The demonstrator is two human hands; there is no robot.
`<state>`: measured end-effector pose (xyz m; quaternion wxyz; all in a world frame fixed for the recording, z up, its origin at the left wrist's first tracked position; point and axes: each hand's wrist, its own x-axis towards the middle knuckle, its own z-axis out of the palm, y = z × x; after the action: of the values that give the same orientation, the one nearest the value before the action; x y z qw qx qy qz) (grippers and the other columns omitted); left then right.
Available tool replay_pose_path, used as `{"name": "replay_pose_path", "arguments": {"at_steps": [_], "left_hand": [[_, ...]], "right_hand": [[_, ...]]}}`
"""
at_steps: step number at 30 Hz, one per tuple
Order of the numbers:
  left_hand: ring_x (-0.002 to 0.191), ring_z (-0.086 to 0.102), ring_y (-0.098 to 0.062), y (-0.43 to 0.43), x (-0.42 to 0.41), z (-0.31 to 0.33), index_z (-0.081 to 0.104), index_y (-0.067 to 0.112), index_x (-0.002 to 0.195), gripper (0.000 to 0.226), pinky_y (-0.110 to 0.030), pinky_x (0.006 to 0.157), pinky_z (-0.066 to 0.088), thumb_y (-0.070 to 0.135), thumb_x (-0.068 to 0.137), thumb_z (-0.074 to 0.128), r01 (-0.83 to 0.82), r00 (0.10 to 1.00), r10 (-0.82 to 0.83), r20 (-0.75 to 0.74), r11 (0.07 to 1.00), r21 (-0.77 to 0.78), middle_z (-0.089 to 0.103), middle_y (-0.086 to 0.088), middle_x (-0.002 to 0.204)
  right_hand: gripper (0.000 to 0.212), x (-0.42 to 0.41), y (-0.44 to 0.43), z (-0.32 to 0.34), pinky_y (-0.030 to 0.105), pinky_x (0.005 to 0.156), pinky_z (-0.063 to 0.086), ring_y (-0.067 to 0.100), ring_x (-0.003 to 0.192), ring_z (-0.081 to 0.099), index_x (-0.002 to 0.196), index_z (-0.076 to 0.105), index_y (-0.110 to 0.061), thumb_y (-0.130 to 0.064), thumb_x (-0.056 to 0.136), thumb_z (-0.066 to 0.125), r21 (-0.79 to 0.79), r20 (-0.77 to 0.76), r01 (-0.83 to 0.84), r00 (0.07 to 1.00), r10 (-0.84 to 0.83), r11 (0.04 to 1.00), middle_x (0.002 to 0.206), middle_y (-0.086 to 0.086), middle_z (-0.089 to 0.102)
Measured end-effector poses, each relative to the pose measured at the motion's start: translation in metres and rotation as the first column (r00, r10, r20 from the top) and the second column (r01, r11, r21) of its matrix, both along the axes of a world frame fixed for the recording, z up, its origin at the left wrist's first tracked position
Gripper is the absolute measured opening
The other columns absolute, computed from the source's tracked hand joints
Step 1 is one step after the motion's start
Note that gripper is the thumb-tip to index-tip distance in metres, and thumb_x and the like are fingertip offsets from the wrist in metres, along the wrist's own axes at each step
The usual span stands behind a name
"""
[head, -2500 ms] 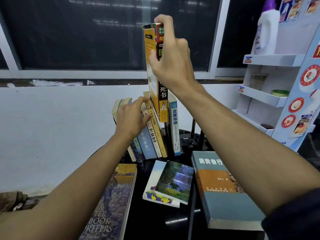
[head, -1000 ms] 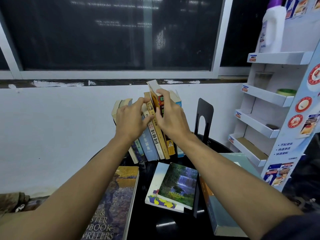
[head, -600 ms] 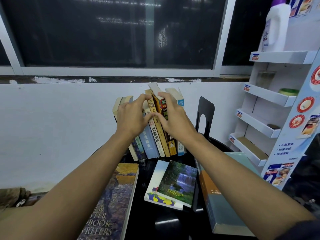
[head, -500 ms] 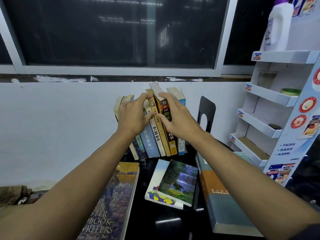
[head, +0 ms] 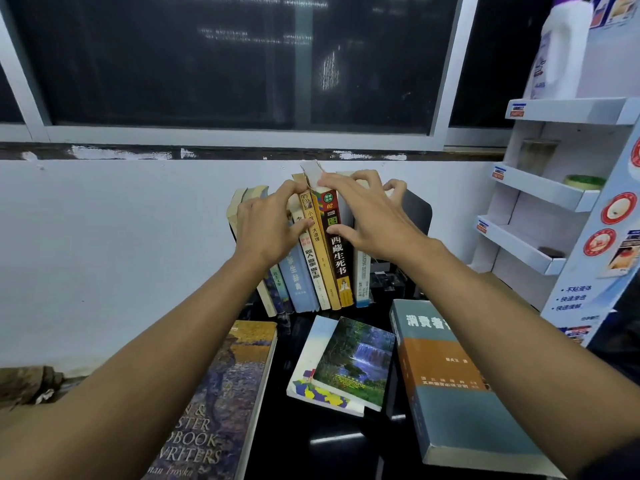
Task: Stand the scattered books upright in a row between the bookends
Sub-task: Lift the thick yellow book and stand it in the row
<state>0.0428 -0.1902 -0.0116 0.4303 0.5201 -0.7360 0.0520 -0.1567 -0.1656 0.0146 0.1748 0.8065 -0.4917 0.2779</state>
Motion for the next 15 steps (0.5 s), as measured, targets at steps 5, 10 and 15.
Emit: {"name": "replay_pose_path", "arguments": {"at_steps": [5,10,15], "left_hand": [[0.098,0.07,-0.02,-0.003,-0.005,0.007,0.052,0.039,0.122,0.052,-0.046,0.093,0.053,0.046,0.079,0.081,0.038,0.999,-0.038,0.013,0.999,0.023,0.076,0.004,0.104],[0.102,0.069,-0.022,-0.006,-0.007,0.012,0.053,0.039,0.122,0.053,-0.047,0.088,0.056,0.042,0.078,0.083,0.077,0.997,-0.077,-0.009,0.996,0.054,0.075,0.004,0.11],[0.104,0.069,-0.023,-0.003,-0.008,0.011,0.054,0.039,0.121,0.052,-0.049,0.086,0.057,0.037,0.079,0.084,0.106,0.994,-0.104,-0.031,0.993,0.046,0.075,0.002,0.113]], "right_hand": [[0.071,0.001,-0.008,0.002,0.056,0.111,0.008,0.013,0.151,0.014,0.148,0.031,-0.039,-0.042,0.09,0.072,0.027,0.006,0.041,0.999,-0.041,0.999,0.157,-0.01,0.038],[0.071,-0.001,-0.015,-0.003,0.057,0.112,0.007,0.011,0.152,0.013,0.148,0.031,-0.038,-0.042,0.09,0.072,0.043,0.041,0.064,0.997,-0.066,0.997,0.158,-0.011,0.037],[0.072,-0.002,-0.016,-0.009,0.056,0.112,0.006,0.01,0.153,0.013,0.149,0.03,-0.04,-0.041,0.09,0.072,0.054,0.064,0.064,0.996,-0.067,0.996,0.16,-0.012,0.033]]}}
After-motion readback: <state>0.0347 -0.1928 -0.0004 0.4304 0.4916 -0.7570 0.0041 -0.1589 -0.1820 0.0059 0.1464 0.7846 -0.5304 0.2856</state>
